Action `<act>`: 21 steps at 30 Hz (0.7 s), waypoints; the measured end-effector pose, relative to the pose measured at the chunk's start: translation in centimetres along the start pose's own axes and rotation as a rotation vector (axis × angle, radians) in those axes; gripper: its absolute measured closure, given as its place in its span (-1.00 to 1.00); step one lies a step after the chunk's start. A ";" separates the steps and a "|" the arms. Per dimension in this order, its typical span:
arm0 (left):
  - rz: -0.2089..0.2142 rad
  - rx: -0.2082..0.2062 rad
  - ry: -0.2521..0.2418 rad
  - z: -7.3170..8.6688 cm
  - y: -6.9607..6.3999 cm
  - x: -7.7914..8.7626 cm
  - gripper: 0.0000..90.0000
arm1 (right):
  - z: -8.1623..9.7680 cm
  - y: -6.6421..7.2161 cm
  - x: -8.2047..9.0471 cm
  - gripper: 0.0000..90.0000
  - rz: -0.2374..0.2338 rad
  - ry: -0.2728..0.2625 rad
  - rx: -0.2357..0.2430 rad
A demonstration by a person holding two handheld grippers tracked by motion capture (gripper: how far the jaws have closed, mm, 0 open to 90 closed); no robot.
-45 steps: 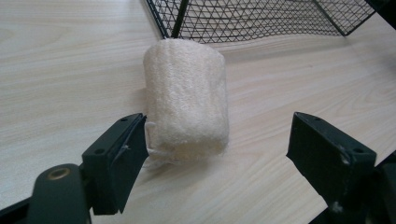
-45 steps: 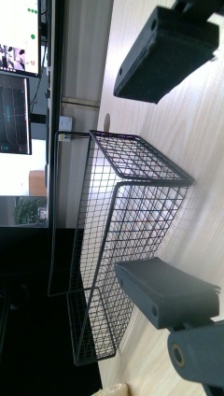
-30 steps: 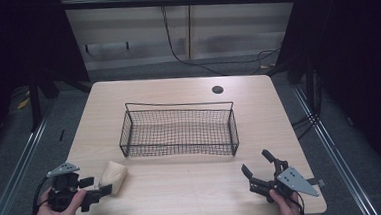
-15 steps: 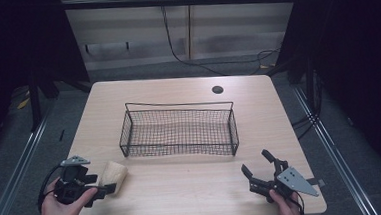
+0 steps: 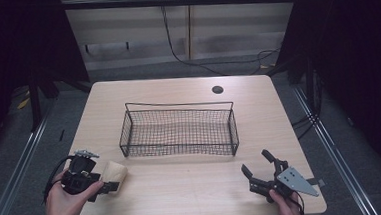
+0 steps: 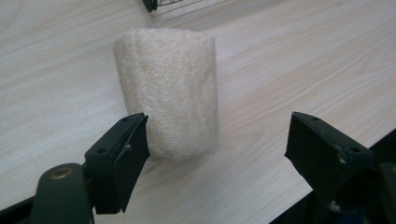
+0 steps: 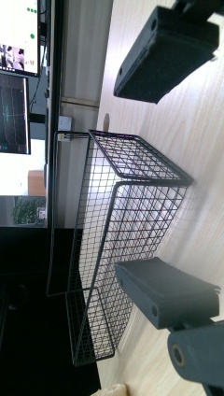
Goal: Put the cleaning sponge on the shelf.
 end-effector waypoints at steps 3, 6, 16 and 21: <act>0.002 0.008 0.025 -0.6 0.3 0.0 -0.55 | 0.0 0.0 0.0 -0.71 -0.002 0.000 0.001; 0.000 0.024 0.030 -1.1 0.6 0.3 -0.56 | 0.0 0.0 0.0 -0.71 -0.002 0.000 0.001; -0.031 0.058 0.132 -2.1 1.2 -0.7 -0.62 | 0.0 0.0 0.0 -0.71 -0.004 0.002 0.001; -0.040 0.079 0.157 -1.9 1.9 -1.4 -0.62 | 0.0 0.0 0.0 -0.71 -0.006 0.003 -0.001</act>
Point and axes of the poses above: each handheld gripper's, and its own axes: x roughly backward along the jaws, z roughly out of its underside, y roughly to its left, the point moved 4 cm from there along -x, roughly forward along the jaws, and after that the axes turned 8 degrees about z, right-handed, at the moved point
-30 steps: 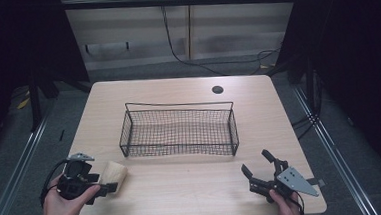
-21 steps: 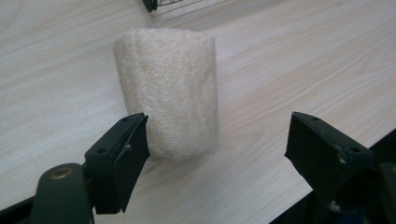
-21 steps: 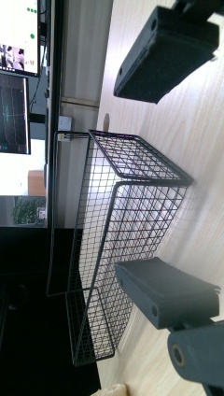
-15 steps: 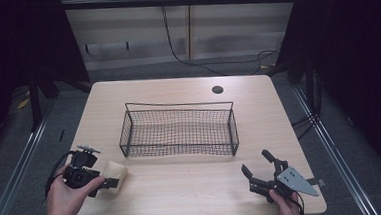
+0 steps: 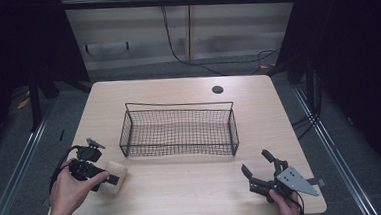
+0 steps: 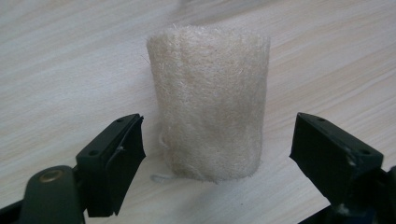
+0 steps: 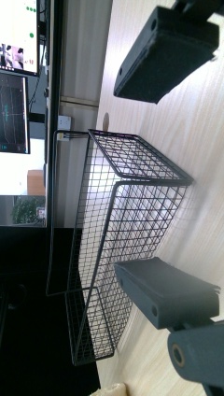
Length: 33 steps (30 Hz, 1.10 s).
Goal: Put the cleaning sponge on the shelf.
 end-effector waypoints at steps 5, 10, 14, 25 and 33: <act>0.011 0.013 0.021 0.2 0.5 -0.9 -0.62 | 0.0 0.0 0.0 -0.71 -0.004 0.003 0.002; 0.016 0.011 0.028 0.2 0.5 -1.1 -0.62 | 0.0 0.0 0.0 -0.71 -0.003 0.000 0.005; 0.008 0.014 0.049 0.1 0.7 -1.6 -0.59 | 0.0 0.0 0.0 -0.71 -0.005 0.001 0.001; 0.004 0.014 0.072 0.1 0.7 -2.4 -0.50 | 0.0 0.0 0.0 -0.71 -0.009 0.002 0.004; 0.006 0.000 0.092 0.1 0.5 -2.9 -0.40 | 0.0 0.0 0.0 -0.71 -0.009 0.005 0.000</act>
Point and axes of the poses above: each handheld gripper's, and its own axes: x roughly backward along the jaws, z roughly out of its underside, y roughly to its left, the point moved 4 cm from there along -x, roughly forward along the jaws, and after that the axes turned 8 degrees about z, right-handed, at the moved point
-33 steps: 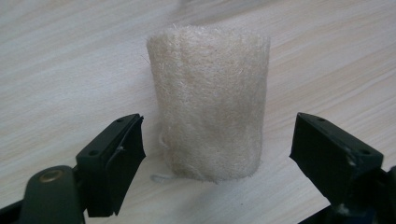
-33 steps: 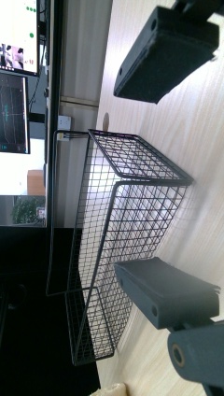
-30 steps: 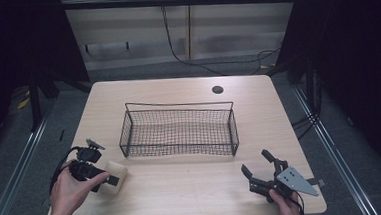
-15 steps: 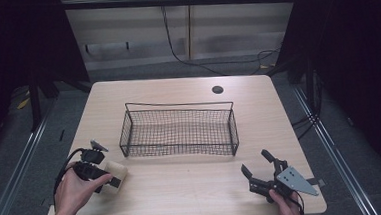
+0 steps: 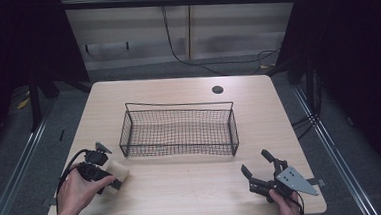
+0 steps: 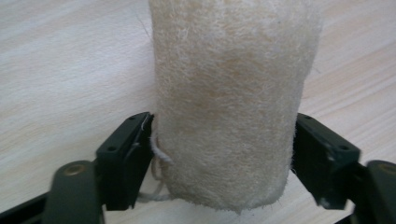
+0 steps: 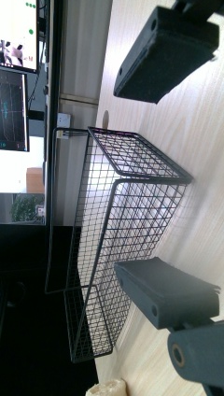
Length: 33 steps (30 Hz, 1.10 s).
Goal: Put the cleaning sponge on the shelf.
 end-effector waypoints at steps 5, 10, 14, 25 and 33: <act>-0.004 -0.005 0.006 0.0 -0.2 -0.1 -0.33 | 0.0 0.0 0.0 -0.71 -0.003 0.000 0.002; 0.018 0.000 -0.009 0.0 -0.3 0.2 -0.32 | 0.0 0.0 0.0 -0.71 -0.002 0.001 0.001; 0.032 -0.012 -0.019 0.0 -0.5 0.5 -0.31 | 0.0 0.0 0.0 -0.71 -0.001 0.001 0.000; 0.084 -0.059 -0.068 -0.1 -1.8 1.8 -0.31 | 0.0 0.0 0.0 -0.71 -0.001 0.002 0.000; 0.127 -0.079 -0.086 -0.1 -2.3 2.4 -0.31 | 0.0 0.0 0.0 -0.71 -0.001 0.000 -0.001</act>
Point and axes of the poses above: each handheld gripper's, and its own axes: x roughly backward along the jaws, z roughly out of its underside, y roughly to its left, the point moved 4 cm from there along -x, roughly forward along the jaws, and after that the axes turned 8 degrees about z, right-handed, at the moved point
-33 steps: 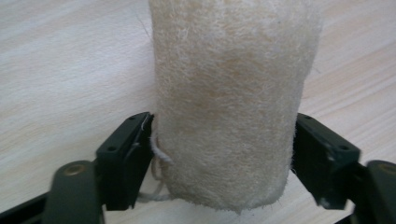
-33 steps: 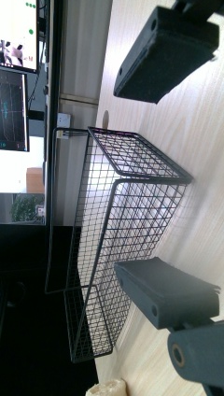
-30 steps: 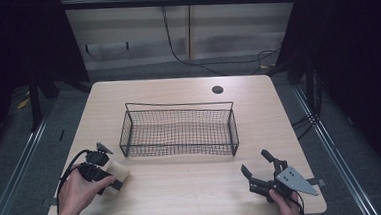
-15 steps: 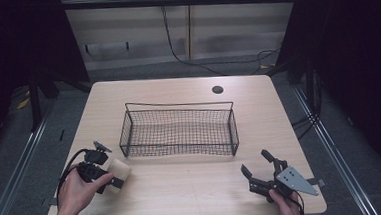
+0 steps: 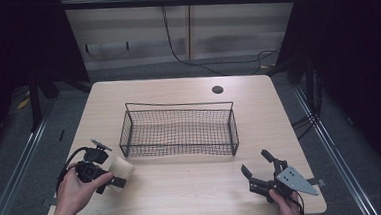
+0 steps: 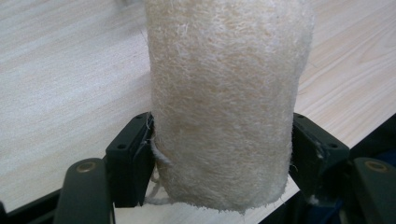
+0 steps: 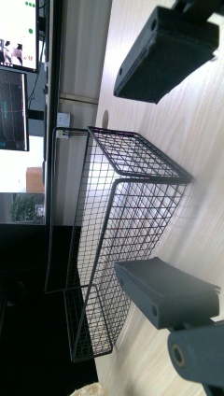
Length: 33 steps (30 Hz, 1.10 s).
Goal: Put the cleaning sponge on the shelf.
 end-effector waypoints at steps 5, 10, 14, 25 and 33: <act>0.009 -0.008 0.002 0.1 0.0 0.3 -0.31 | 0.0 0.0 0.0 -0.71 0.000 0.000 0.000; 0.006 -0.010 -0.011 0.0 -0.2 0.9 -0.31 | 0.0 0.0 0.0 -0.71 0.001 0.001 -0.002; 0.011 -0.022 -0.027 -0.1 -0.5 1.7 -0.31 | 0.0 0.0 0.0 -0.71 0.002 0.000 -0.001; 0.036 -0.029 -0.049 -0.3 -0.9 3.1 -0.31 | 0.0 0.0 0.0 -0.71 0.005 -0.004 -0.002; 0.034 -0.027 -0.069 -0.9 -1.4 4.2 -0.31 | 0.0 -0.1 0.0 -0.71 0.009 -0.006 0.000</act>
Point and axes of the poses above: each handheld gripper's, and its own axes: x roughly backward along the jaws, z roughly out of its underside, y roughly to its left, the point moved 4 cm from there along -x, roughly forward along the jaws, and after that the axes turned 8 degrees about z, right-handed, at the moved point
